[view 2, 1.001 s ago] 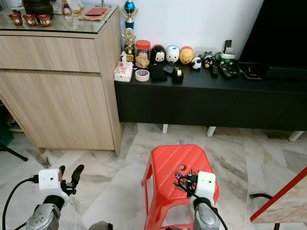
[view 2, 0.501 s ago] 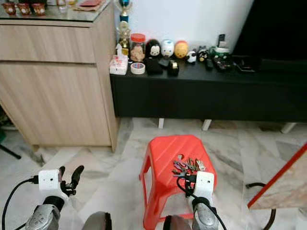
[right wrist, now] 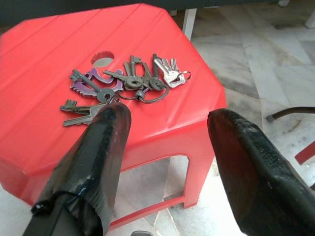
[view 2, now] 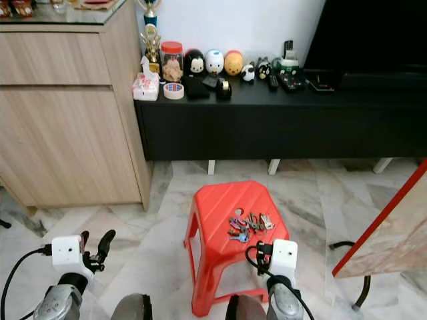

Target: Hang keys on a hook

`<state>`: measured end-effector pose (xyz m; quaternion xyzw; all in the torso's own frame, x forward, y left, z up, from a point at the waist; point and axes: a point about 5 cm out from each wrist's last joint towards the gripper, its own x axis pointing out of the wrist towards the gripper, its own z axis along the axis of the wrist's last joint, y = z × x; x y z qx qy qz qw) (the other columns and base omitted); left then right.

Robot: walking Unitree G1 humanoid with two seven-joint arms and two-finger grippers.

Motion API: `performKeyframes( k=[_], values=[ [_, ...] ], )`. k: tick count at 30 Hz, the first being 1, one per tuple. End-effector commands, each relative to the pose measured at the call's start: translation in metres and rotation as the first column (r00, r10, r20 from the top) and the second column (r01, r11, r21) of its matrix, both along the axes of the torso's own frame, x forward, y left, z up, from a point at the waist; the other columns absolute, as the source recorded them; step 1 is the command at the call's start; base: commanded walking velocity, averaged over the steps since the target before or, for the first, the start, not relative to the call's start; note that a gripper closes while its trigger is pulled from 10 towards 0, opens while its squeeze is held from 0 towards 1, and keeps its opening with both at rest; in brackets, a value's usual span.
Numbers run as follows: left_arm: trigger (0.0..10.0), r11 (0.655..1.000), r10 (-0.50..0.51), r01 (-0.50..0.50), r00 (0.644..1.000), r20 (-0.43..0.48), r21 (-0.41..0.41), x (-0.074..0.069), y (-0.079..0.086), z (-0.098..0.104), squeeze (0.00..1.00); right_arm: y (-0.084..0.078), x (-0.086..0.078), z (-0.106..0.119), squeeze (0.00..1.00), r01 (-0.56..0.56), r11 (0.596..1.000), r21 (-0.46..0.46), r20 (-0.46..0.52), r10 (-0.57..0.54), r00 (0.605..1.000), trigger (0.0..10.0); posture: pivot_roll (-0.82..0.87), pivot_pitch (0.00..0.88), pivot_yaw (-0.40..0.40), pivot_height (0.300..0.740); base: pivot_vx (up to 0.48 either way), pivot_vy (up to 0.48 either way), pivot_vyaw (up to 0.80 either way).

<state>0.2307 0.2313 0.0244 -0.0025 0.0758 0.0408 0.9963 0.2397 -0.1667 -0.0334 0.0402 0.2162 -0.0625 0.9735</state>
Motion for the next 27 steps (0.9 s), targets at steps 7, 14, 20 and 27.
performKeyframes(
  k=[7, 14, 20, 27],
  values=[
    [10.0, 1.0, -0.002, 0.002, 1.0, 0.003, -0.002, 0.0013, -0.0012, 0.0016, 0.0, 0.0013, 0.0035, 0.002, 0.0, -0.033, 0.999, 0.002, 0.006, 0.033, 0.999, 10.0, 0.12, 0.0, -0.097, 0.611, 0.254, 0.0, 0.0],
    [10.0, 1.0, -0.008, 0.008, 1.0, 0.005, -0.006, 0.0022, -0.0019, 0.0017, 0.0, 0.0032, 0.0036, 0.002, 0.0, -0.046, 0.999, 0.003, 0.006, 0.046, 0.999, 10.0, 0.12, 0.0, -0.098, 0.611, 0.267, 0.0, 0.0],
    [10.0, 1.0, -0.004, 0.004, 1.0, 0.008, -0.004, 0.0024, -0.0013, 0.0023, 0.0, 0.0036, 0.004, 0.002, 0.0, -0.049, 0.999, 0.005, 0.005, 0.049, 0.999, 10.0, 0.12, 0.0, -0.097, 0.611, 0.289, 0.0, 0.0],
    [10.0, 1.0, -0.004, 0.004, 1.0, 0.012, -0.004, 0.0027, -0.0017, 0.0033, 0.0, 0.0052, 0.0034, 0.0015, 0.0, -0.056, 0.998, 0.008, 0.003, 0.056, 0.998, 10.0, 0.12, 0.0, -0.098, 0.611, 0.29, 0.0, 0.0]
  ],
)
